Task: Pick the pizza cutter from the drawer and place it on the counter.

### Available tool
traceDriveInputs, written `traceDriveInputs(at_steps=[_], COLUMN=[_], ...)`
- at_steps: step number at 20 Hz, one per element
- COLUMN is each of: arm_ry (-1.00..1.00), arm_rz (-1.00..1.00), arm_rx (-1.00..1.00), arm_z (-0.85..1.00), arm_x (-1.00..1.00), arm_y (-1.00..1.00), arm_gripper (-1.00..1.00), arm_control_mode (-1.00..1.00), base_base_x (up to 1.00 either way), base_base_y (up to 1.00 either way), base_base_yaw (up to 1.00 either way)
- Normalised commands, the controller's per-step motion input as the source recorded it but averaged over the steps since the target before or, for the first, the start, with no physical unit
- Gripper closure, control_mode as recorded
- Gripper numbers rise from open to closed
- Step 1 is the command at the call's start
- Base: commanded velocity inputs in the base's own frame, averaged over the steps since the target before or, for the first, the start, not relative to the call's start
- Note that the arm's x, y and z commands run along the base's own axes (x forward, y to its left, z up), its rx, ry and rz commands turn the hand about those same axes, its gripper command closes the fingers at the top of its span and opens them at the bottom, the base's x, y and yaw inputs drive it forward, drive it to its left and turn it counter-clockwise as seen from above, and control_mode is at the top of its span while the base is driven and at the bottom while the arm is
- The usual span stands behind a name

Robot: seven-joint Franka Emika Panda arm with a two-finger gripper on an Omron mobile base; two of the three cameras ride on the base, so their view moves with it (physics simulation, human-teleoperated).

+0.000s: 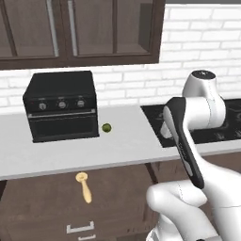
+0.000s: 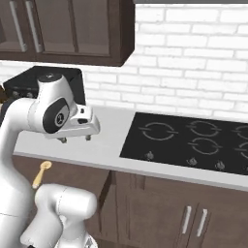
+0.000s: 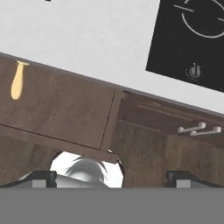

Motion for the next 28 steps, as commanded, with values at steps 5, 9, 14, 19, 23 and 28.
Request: traceDriveInputs(at_steps=[5,9,14,19,23,28], arm_ry=[0.00,0.00,0.00,0.00,0.00,0.03], arm_rz=[0.00,0.00,0.00,0.07,0.17,0.18], arm_rx=[0.00,0.00,0.00,0.00,0.00,-0.11], arm_z=[0.00,0.00,0.00,0.00,0.00,-0.26], arm_x=[0.00,0.00,0.00,-0.03,-0.08,0.00], arm_y=[0.00,0.00,0.00,0.22,0.78,1.00], arm_gripper=[-1.00,-1.00,-1.00,-1.00,-1.00,-1.00], arm_control_mode=[1.00,1.00,1.00,-1.00,-1.00,-1.00], base_base_x=[0.00,0.00,0.00,-0.01,0.00,0.00], base_base_y=[-1.00,-0.68,-0.11,0.07,0.00,0.00], base_base_yaw=[0.21,0.55,0.52,0.15,0.00,0.00])
